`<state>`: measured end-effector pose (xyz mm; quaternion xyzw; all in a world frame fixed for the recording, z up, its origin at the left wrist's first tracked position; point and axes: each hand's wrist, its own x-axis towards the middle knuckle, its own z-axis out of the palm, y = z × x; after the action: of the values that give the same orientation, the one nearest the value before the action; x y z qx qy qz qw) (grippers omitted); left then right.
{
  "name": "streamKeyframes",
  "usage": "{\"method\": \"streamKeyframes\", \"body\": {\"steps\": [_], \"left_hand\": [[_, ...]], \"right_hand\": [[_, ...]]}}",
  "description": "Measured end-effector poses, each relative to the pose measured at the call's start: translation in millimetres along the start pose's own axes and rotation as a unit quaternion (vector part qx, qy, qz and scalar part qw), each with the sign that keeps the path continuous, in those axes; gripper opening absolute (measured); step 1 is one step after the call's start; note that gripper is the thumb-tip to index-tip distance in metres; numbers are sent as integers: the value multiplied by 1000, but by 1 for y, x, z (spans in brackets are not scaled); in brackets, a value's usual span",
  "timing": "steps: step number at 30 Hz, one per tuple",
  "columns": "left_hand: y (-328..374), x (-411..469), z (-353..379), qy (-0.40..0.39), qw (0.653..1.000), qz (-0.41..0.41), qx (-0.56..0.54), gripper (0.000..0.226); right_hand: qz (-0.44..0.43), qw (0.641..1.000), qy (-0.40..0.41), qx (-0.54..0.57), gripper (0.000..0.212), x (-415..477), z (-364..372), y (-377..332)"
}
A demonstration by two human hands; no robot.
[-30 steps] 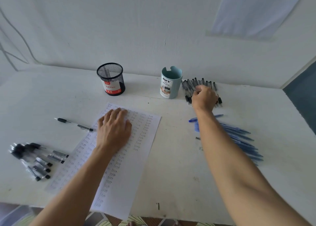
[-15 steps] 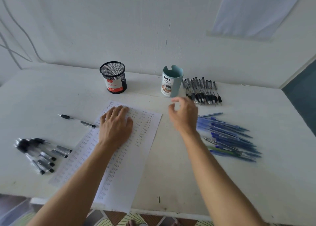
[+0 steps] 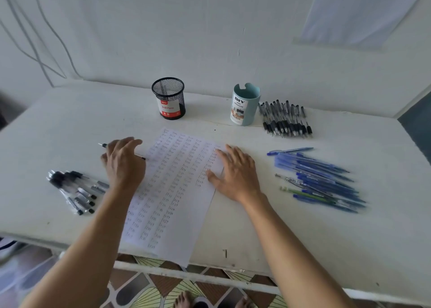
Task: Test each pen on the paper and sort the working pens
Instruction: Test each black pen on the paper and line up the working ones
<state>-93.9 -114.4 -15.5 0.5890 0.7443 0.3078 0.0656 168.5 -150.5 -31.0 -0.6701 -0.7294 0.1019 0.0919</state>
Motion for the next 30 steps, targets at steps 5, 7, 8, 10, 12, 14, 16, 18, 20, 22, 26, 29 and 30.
{"method": "streamKeyframes", "body": {"steps": [5,7,8,10,12,14,16,18,20,22,26,29,30], "left_hand": [[-20,4,-7,-47,995,-13,88,42],[-21,5,-8,-32,995,-2,89,29],[-20,6,-8,-21,996,6,87,25],[-18,6,-6,12,997,39,66,19],[-7,4,-6,43,995,92,8,16],[9,0,-7,28,988,126,-88,16],[26,-6,-12,-46,977,121,-170,19],[42,-15,-19,-144,958,109,-224,37],[57,-26,-25,-221,931,117,-266,79],[68,-34,-25,-253,913,120,-296,94],[83,-42,-16,-272,878,117,-375,60],[87,-43,-9,-265,856,98,-432,44],[88,-42,-6,-262,845,95,-456,46]], "right_hand": [[-2,1000,-4,19,81,-4,-4,-1],[-2,999,-12,40,84,-5,-7,-1],[-6,999,-18,47,84,-6,-8,0],[-19,997,-36,58,85,-8,-8,2],[-30,997,-44,60,88,-13,-6,3],[-35,997,-39,52,93,-20,-3,2],[-37,998,-37,46,99,-27,-2,2],[-37,998,-43,34,104,-31,-2,0],[-37,998,-57,16,108,-31,-2,0],[-38,997,-66,4,109,-30,-1,0],[-35,997,-65,-2,106,-29,0,1],[-26,998,-63,8,109,-28,-1,-1],[-24,998,-63,7,110,-28,-1,-2]]}}
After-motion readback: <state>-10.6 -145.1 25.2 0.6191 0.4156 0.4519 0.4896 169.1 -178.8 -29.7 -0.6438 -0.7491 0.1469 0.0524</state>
